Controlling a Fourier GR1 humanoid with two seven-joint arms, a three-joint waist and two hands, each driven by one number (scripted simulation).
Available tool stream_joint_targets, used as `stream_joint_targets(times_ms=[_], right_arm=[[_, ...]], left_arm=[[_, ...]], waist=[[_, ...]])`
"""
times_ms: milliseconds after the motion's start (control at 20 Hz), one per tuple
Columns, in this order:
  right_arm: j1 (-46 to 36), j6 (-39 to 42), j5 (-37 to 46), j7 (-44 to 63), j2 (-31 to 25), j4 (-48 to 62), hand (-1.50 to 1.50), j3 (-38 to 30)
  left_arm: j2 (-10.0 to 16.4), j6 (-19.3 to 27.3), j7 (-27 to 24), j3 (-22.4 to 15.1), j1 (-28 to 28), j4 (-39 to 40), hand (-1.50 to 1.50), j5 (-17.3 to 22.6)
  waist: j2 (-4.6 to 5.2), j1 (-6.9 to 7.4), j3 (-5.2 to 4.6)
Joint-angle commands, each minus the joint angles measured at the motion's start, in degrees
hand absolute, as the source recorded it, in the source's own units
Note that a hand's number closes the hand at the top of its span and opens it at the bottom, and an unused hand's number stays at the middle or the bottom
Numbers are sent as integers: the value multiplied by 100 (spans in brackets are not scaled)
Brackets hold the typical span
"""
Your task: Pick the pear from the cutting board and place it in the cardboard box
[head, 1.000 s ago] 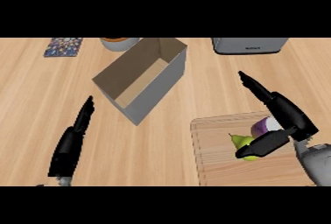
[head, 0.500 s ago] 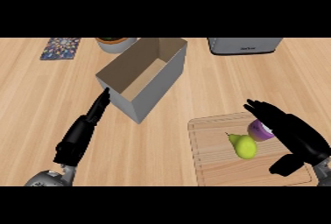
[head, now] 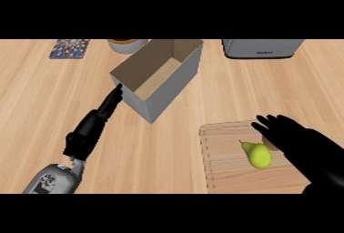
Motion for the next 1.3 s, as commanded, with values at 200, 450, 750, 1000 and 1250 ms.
stream_joint_targets(times_ms=[200,450,750,1000,1250], right_arm=[[-749,1967,-1305,2409,1009,-314,-150,152],[-973,2228,-1465,3027,1768,-7,-150,-52],[-526,2051,-515,2633,2275,307,-150,118],[-192,1806,214,2098,2214,834,-150,213],[-318,1953,660,1519,2332,1466,-150,-52]], left_arm=[[-244,-74,385,-16,-296,-64,0,-75],[-194,-340,223,109,160,-376,0,-120],[-257,-754,479,569,-55,-242,0,-93],[-588,-554,681,567,-583,43,0,-551],[-717,-811,78,763,-137,267,0,-647]], waist=[[31,199,2],[21,188,11],[18,126,16],[20,94,18],[23,113,16]])
